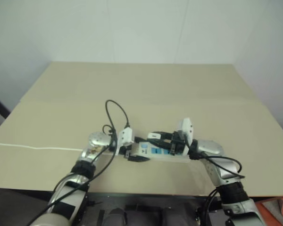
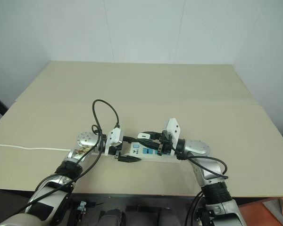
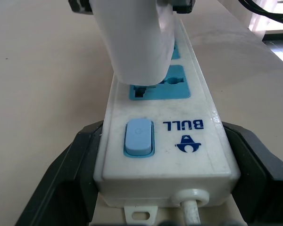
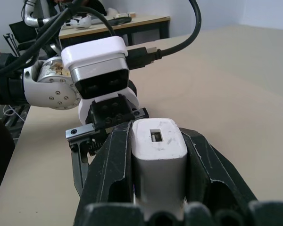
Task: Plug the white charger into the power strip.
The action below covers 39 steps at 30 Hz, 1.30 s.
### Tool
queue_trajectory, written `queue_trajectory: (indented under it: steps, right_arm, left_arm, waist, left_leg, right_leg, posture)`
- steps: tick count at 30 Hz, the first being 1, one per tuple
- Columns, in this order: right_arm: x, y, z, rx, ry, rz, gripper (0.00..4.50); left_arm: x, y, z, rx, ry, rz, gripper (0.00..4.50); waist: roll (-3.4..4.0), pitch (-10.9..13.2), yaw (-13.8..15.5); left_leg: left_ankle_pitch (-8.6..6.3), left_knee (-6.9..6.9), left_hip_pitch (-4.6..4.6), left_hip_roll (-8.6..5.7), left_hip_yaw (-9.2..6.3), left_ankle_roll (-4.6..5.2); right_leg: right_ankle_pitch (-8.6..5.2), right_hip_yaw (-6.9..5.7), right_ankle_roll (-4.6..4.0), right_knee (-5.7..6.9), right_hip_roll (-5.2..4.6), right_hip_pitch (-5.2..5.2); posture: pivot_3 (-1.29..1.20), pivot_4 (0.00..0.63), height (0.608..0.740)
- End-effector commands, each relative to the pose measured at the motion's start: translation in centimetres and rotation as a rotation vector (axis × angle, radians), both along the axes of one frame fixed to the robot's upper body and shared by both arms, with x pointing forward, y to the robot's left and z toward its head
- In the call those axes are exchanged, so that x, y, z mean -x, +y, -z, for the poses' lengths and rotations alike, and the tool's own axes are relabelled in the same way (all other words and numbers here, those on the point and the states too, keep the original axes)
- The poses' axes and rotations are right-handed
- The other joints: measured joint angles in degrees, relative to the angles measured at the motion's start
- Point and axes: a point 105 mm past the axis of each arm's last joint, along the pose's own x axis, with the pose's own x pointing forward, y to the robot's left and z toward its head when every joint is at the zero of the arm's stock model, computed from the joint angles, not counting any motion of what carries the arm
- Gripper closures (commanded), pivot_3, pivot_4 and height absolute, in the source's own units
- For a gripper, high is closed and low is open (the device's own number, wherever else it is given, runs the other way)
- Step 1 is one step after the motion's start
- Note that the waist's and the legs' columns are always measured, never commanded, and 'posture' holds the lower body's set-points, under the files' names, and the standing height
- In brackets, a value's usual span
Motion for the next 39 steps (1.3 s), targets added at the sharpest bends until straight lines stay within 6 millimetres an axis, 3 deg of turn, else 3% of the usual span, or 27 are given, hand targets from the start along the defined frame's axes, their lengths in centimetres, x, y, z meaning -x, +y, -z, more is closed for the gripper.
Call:
queue_trajectory:
  steps: [1, 20, 25, 33, 39]
  right_arm:
    - [-0.1, -0.1, -1.1, 0.001, -0.065, -0.006, 3.33]
    - [-0.5, -0.3, 0.6, 0.063, -0.056, -0.021, 3.33]
    - [0.1, -1.4, 2.2, 0.136, -0.02, -0.052, 3.33]
    - [-0.1, -5.0, 5.2, 0.241, 0.07, -0.003, 3.33]
    - [-0.4, -4.5, 5.1, 0.25, 0.06, -0.026, 3.33]
  left_arm:
    - [0.6, -0.3, 0.9, -0.034, 0.022, 0.025, 1.19]
    - [0.8, 0.0, 1.0, -0.042, 0.019, 0.025, 1.19]
    - [0.8, 0.2, 1.0, -0.044, 0.019, 0.019, 1.19]
    - [0.9, 0.5, 1.1, -0.042, 0.016, 0.004, 1.19]
    - [0.9, 0.7, 1.1, -0.044, 0.016, -0.004, 1.19]
  waist:
    - [0.0, 0.0, -0.04]
    - [0.0, 0.0, -0.22]
    - [0.0, 0.0, -0.13]
    - [0.0, 0.0, 0.22]
    - [0.0, -0.02, 0.3]
  left_leg:
    - [0.0, 0.0, 0.0, 0.0, 0.0, 0.0]
    - [0.0, -0.02, -0.01, 0.0, -0.02, 0.0]
    - [0.0, -0.03, -0.02, 0.0, -0.03, 0.0]
    - [-0.02, -0.04, 0.03, 0.0, -0.05, 0.02]
    - [-0.02, -0.04, 0.08, 0.0, -0.05, 0.02]
  right_leg:
    - [0.0, 0.0, 0.0, 0.0, 0.0, 0.0]
    - [-0.01, -0.02, -0.01, -0.01, 0.0, 0.0]
    - [-0.03, -0.03, -0.01, -0.03, 0.0, 0.0]
    - [-0.04, -0.07, -0.01, -0.13, -0.02, 0.12]
    - [-0.04, -0.07, -0.01, -0.13, -0.02, 0.16]
  posture:
    - [0.0, 0.15, 0.74]
    - [0.0, 0.15, 0.74]
    - [0.0, 0.15, 0.74]
    - [0.0, 0.15, 0.74]
    - [0.0, 0.15, 0.74]
